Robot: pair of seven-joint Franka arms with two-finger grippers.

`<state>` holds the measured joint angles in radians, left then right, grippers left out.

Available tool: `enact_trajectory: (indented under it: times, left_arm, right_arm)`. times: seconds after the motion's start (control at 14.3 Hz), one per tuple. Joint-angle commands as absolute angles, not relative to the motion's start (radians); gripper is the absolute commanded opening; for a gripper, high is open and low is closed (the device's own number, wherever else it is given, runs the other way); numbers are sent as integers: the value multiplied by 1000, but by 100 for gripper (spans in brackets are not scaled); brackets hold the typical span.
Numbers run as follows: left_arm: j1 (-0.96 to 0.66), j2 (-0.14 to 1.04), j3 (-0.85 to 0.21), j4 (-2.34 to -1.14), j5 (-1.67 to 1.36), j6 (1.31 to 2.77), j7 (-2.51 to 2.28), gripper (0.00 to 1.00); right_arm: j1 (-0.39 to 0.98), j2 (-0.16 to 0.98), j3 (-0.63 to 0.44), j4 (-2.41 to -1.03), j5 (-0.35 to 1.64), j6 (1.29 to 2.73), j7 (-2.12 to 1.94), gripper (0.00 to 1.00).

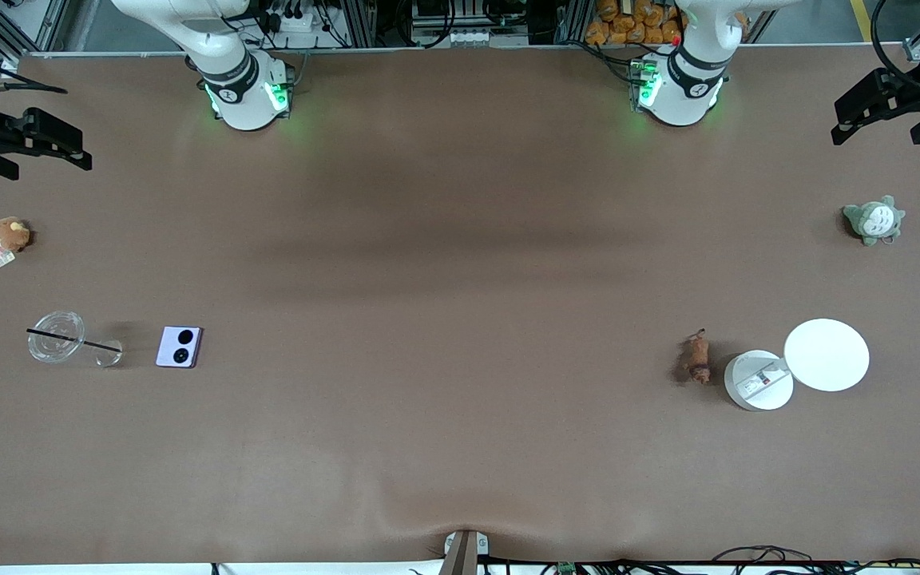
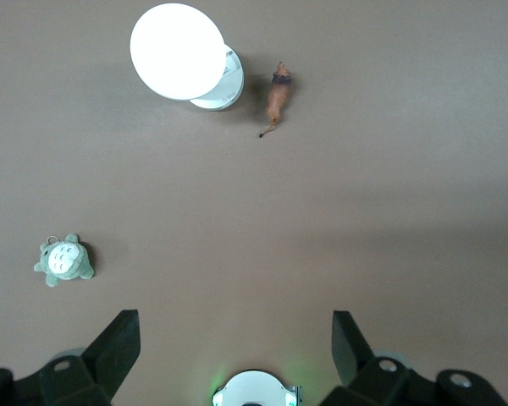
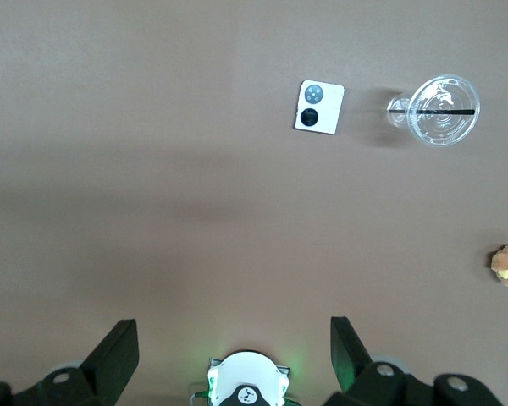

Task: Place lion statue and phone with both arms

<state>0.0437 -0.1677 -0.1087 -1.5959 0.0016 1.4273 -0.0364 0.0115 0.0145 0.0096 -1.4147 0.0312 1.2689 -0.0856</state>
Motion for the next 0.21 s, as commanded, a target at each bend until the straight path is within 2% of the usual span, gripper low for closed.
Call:
enact_trajectory:
  times: [0.0, 0.14]
  left_arm:
    - [44, -153, -114, -1562, 5, 1397, -17, 100]
    - [44, -153, -114, -1562, 2, 1397, -18, 100]
  right_arm:
    - [40, -43, -18, -1480, 15, 1292, -80, 100]
    - [64, -43, -47, -1482, 15, 1304, -78, 100]
